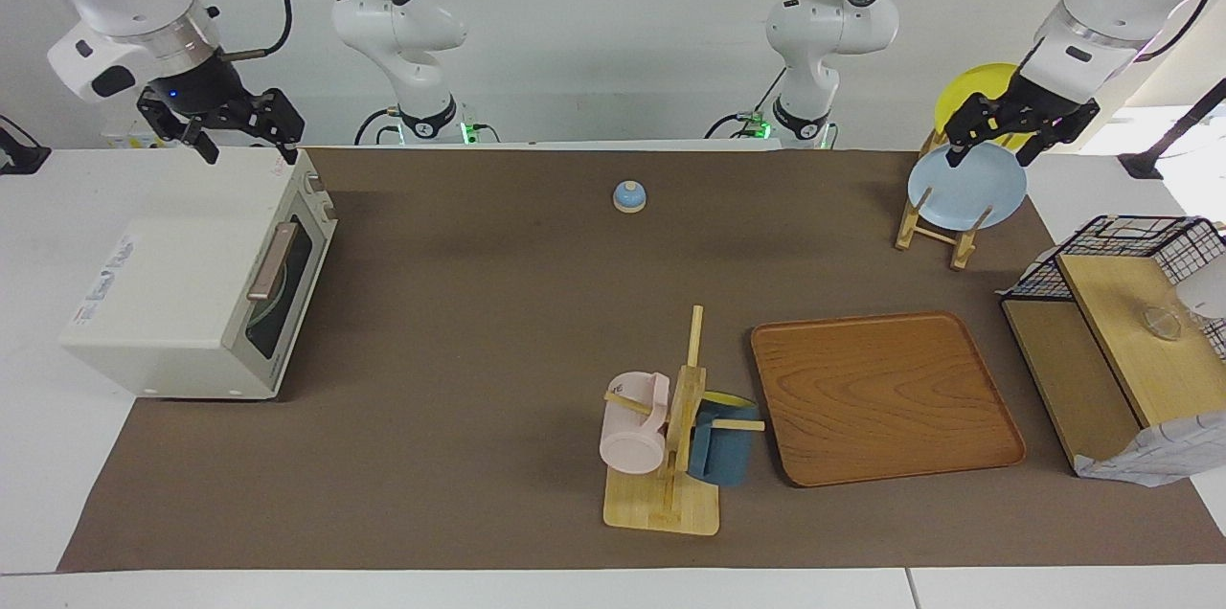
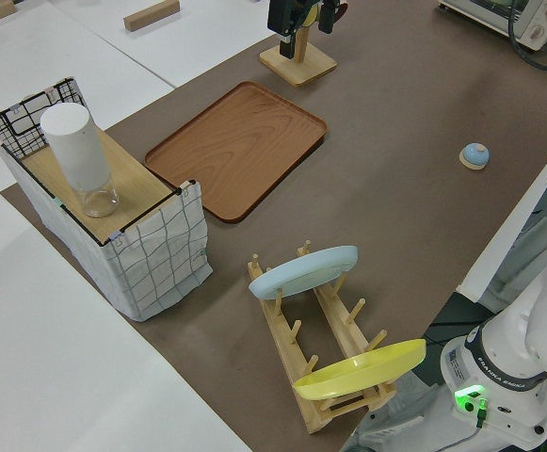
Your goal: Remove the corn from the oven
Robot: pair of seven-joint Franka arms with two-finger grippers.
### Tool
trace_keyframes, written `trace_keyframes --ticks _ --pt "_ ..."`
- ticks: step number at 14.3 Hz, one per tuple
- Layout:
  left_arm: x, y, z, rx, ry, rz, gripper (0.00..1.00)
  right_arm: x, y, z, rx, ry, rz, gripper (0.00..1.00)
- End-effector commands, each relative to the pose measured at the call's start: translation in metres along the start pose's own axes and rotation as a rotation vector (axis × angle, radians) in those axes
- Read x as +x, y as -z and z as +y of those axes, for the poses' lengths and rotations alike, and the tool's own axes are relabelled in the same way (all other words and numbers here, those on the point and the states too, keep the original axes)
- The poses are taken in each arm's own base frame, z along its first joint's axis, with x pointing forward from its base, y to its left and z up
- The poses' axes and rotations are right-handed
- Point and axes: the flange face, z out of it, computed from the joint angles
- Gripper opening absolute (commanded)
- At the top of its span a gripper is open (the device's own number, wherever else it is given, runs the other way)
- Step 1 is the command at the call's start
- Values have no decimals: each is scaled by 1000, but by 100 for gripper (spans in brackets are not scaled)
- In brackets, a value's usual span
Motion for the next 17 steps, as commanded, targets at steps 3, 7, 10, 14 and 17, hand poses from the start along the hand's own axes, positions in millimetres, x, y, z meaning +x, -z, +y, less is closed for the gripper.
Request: trace_keyframes --ticks 3,7,10,14,17 --pt "-6 3 -3 11 7 -5 100 -3 -2 -1 17 -11 -11 100" --pt "-6 3 -3 11 7 -5 100 -7 -7 1 16 42 -29 100" --pt "-6 2 -3 11 7 -7 100 -4 -8 0 8 85 -14 23" --pt "-6 2 -3 11 7 -7 100 6 -59 6 -2 69 20 0" --pt "-6 2 -3 11 7 -7 100 29 -105 15 -42 22 -15 0"
